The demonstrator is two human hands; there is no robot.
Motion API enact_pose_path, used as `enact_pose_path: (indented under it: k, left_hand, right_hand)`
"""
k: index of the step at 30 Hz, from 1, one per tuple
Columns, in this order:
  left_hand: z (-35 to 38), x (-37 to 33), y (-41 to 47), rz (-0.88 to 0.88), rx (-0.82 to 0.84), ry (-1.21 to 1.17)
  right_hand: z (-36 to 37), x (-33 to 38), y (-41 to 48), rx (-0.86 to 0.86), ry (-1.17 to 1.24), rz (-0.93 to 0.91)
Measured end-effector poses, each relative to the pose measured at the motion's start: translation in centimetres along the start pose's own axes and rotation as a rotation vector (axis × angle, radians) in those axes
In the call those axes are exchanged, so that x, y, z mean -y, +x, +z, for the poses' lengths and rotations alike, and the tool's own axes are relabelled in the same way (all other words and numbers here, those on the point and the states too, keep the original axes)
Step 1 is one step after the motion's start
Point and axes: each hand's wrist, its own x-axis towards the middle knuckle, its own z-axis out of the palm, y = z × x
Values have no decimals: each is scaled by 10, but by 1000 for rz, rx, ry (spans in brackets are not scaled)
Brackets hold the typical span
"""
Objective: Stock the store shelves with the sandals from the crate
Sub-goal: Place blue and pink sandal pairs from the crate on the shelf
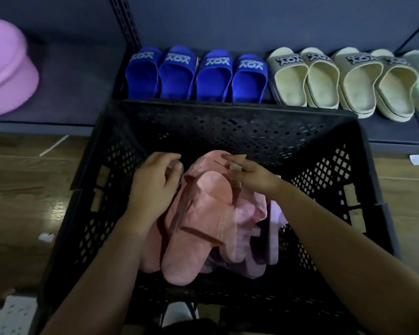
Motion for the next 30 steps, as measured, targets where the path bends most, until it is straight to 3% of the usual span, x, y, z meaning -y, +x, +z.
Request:
enact_pose_path:
  k: [6,11,18,26,30]
  left_hand:
    - [-17,4,-20,-6,-12,7]
    - [-30,11,-22,-83,-29,-20]
    - [-38,15,-24,-174,-58,-72]
    - [-34,23,-12,-326,74,-166]
    - [-11,26,16,-533,172,-293]
  right_hand:
    - [-2,9,-12,-23,-83,4]
    - [-20,28,-30,-108,-243,-130]
    - [-50,42,-52,-273,-187,-194]
    - [-75,12,-75,-405,-215,-147]
    - [-77,-6,-79,-421,-160,-127]
